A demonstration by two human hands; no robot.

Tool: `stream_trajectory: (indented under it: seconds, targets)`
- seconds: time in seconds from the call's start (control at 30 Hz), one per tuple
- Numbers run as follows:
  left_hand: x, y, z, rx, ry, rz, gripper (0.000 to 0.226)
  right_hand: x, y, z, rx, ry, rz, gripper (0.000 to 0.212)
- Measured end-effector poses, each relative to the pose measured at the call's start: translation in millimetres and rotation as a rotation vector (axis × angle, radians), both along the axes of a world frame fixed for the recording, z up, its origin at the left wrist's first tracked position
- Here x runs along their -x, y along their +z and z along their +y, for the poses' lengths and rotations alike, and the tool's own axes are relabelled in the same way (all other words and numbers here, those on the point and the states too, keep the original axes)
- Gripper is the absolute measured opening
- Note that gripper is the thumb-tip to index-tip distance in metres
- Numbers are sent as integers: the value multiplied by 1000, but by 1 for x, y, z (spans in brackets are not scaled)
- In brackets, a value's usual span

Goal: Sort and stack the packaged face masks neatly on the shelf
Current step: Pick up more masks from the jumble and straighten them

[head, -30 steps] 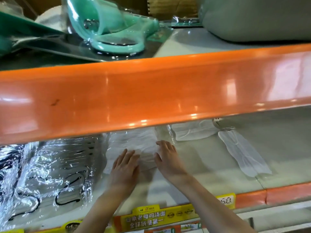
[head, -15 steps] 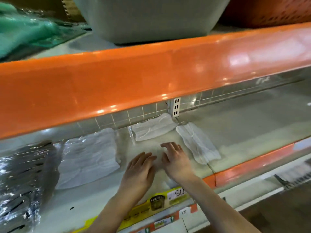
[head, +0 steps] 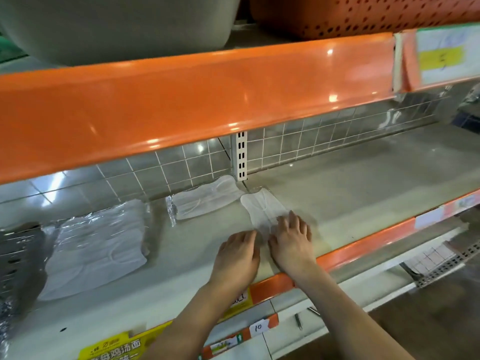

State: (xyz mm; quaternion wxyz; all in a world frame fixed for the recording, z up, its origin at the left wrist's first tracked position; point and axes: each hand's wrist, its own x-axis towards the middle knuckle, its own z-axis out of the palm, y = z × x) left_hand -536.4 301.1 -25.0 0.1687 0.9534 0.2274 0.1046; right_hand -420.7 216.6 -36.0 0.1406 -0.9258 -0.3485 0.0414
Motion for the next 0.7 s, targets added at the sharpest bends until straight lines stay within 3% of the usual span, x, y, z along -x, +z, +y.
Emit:
stream_trajectory:
  seconds: [0.2, 0.37, 0.53, 0.7]
  targets:
    - [-7, -10, -13, -127, 42, -118, 33, -3, -4, -5, 17, 64, -37, 43]
    - [-14, -6, -19, -70, 129, -10, 36, 1, -13, -4, -126, 50, -99, 27]
    - [-29, 8, -25, 338, 239, -107, 43, 3, -11, -6, -175, 100, -186, 23]
    - [-42, 16, -29, 837, 463, -376, 43, 2, -11, -9, -233, 166, -156, 20]
